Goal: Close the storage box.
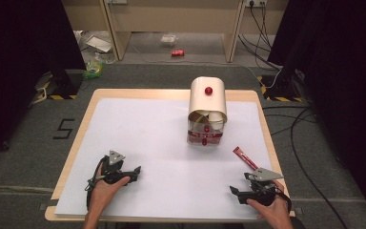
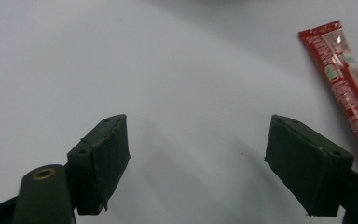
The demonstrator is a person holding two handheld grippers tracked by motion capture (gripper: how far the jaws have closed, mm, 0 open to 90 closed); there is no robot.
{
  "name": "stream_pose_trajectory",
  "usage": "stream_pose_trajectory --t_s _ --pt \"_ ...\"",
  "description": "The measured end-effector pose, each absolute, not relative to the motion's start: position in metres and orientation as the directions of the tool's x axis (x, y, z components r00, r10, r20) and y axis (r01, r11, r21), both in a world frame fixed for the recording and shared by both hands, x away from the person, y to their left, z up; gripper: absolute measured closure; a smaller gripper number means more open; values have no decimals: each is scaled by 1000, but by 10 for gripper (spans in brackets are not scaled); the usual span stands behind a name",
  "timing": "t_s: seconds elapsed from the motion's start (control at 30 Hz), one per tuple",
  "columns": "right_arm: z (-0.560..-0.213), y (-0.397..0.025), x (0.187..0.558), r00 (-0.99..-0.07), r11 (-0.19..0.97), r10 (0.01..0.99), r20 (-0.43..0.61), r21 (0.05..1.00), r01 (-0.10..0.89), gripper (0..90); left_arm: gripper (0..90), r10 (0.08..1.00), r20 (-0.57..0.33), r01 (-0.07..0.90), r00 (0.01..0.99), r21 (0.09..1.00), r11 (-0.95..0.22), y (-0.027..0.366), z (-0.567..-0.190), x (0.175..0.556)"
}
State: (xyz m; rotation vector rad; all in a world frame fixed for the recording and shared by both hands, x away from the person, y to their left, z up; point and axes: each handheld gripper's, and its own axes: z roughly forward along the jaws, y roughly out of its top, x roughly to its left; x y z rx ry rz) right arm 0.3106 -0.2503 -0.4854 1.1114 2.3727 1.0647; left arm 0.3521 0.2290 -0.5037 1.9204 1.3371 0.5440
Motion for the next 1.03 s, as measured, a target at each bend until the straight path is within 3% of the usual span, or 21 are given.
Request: stream_pose_trajectory --t_s 0.37,0.47,1.03 --pt "-492 -248 309 -671 465 741 19 707 533 209 142 926 -59 622 373 757 -202 229 -504 352" --pt "-494 -248 308 -687 477 726 4 717 508 166 142 926 -58 621 372 757 -202 229 -504 352" --pt "-495 -247 307 -690 480 724 -1 718 503 163 142 927 -55 621 372 757 -205 229 -504 352"
